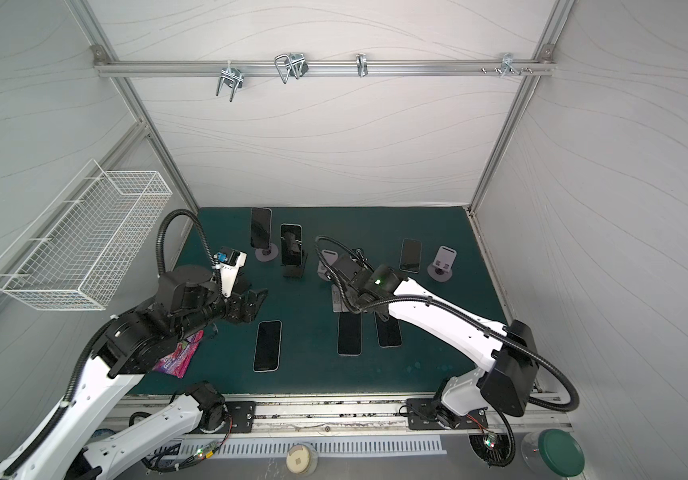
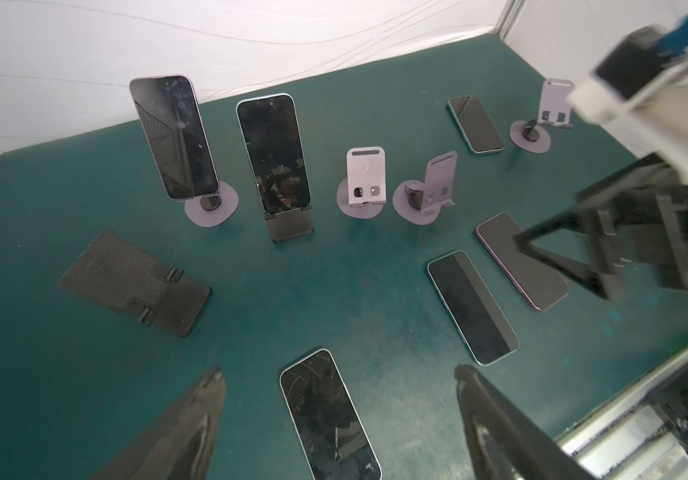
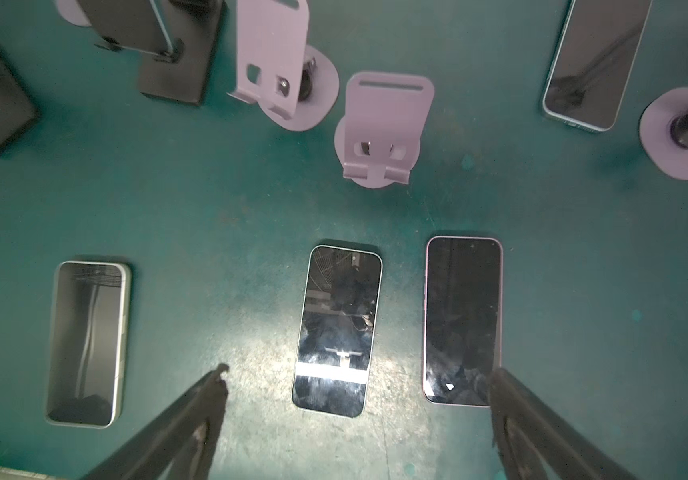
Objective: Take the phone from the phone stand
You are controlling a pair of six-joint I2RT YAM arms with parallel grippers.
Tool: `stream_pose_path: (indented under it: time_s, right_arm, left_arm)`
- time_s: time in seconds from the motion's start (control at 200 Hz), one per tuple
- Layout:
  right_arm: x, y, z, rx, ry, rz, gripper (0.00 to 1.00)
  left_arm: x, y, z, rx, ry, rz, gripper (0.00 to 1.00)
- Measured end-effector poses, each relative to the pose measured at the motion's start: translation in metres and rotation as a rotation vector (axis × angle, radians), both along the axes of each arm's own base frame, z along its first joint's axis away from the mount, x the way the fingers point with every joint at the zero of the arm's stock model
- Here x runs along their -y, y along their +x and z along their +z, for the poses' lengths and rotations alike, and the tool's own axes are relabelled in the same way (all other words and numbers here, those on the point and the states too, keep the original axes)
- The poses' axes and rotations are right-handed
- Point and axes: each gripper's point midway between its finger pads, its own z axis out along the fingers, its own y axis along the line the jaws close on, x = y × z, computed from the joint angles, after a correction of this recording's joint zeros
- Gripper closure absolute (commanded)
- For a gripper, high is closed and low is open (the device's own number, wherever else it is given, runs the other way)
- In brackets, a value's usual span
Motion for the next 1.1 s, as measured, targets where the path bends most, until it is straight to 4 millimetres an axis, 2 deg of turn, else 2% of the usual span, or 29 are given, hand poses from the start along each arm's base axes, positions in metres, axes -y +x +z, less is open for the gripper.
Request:
stream_pose_path:
  time_s: [0.125,0.31,0.405,0.48,0.63,0.755,0.855,0.94,1.1]
  right_arm:
    - [0.010,-0.005,0.024,0.034,0.050,0.034,0.01]
    - [0.024,-0.016,0.053,0.066,0.129,0.089,0.01]
    - [0.031,-0.020,0.063,0.079,0.159,0.107,0.01]
    - [0.037,-0.027,0.067,0.083,0.187,0.133,0.01]
    - [0.050,-0.044,0.063,0.090,0.234,0.171,0.01]
    - [0.059,-0.047,0.061,0.120,0.263,0.173,0.01]
    - [0.064,-0.040,0.065,0.159,0.272,0.167,0.01]
    - [0.064,-0.034,0.068,0.180,0.271,0.179,0.01]
    - [0.059,-0.032,0.069,0.185,0.262,0.236,0.01]
  left_arm:
    - [0.009,0.020,0.003,-0.025,0.006,0.035,0.12]
    - [0.028,0.056,0.041,0.018,-0.090,0.100,0.12]
    - [0.037,0.070,0.045,0.038,-0.142,0.120,0.12]
    - [0.045,0.084,0.037,0.037,-0.171,0.141,0.12]
    - [0.057,0.108,0.000,-0.013,-0.163,0.190,0.11]
    - [0.063,0.127,-0.020,-0.029,-0.137,0.219,0.11]
    - [0.067,0.141,-0.027,-0.030,-0.120,0.222,0.09]
    - [0.069,0.155,-0.024,-0.024,-0.126,0.230,0.09]
    - [0.048,0.174,-0.021,0.005,-0.167,0.299,0.10]
